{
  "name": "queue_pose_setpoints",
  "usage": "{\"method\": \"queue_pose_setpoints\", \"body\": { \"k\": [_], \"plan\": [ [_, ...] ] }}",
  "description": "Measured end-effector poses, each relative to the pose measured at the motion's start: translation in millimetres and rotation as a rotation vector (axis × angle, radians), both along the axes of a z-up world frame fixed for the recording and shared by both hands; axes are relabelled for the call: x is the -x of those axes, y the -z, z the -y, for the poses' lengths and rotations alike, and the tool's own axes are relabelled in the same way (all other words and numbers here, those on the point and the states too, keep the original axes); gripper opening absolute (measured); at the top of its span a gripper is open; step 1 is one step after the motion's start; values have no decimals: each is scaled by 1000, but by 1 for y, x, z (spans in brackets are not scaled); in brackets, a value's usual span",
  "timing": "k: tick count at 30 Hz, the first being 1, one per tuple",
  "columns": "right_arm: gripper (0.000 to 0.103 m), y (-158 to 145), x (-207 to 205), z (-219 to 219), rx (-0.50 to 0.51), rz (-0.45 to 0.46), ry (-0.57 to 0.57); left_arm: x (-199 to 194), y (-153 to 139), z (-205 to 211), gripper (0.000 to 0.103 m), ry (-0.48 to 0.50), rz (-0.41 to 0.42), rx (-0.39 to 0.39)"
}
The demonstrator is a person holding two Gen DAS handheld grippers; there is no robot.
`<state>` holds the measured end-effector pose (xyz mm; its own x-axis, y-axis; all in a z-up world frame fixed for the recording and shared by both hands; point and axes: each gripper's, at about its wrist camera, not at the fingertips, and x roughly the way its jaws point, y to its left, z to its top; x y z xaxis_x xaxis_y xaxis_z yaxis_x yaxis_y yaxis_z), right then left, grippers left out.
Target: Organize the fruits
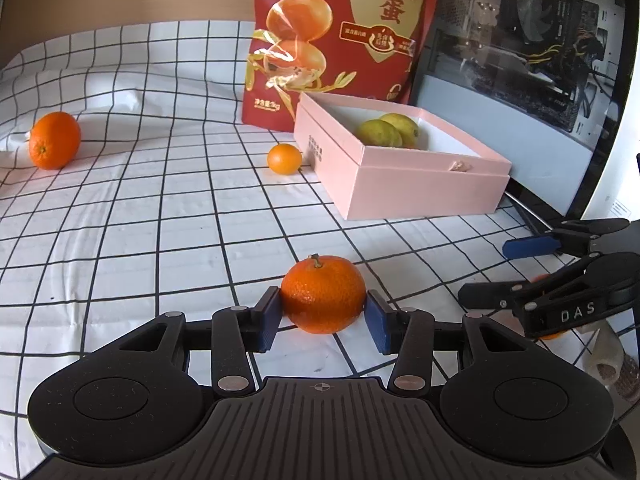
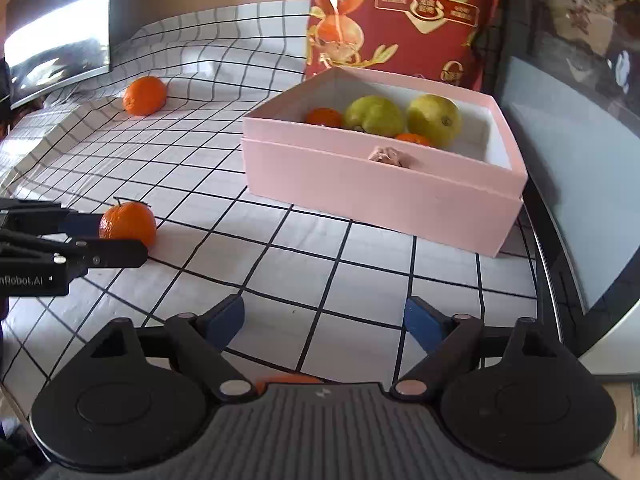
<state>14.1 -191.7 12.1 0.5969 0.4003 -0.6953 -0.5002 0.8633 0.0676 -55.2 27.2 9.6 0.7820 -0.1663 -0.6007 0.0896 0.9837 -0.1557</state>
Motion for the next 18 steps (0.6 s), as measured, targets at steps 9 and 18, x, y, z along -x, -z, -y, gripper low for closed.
{"method": "queue_pose_setpoints", "body": {
  "k": [9, 18],
  "plan": [
    [103, 4, 1, 0, 1, -6, 7, -5, 0, -2, 51, -20, -8, 40],
    [103, 4, 4, 0, 0, -4, 18, -22, 0, 9, 52, -31, -15, -32]
  ]
}}
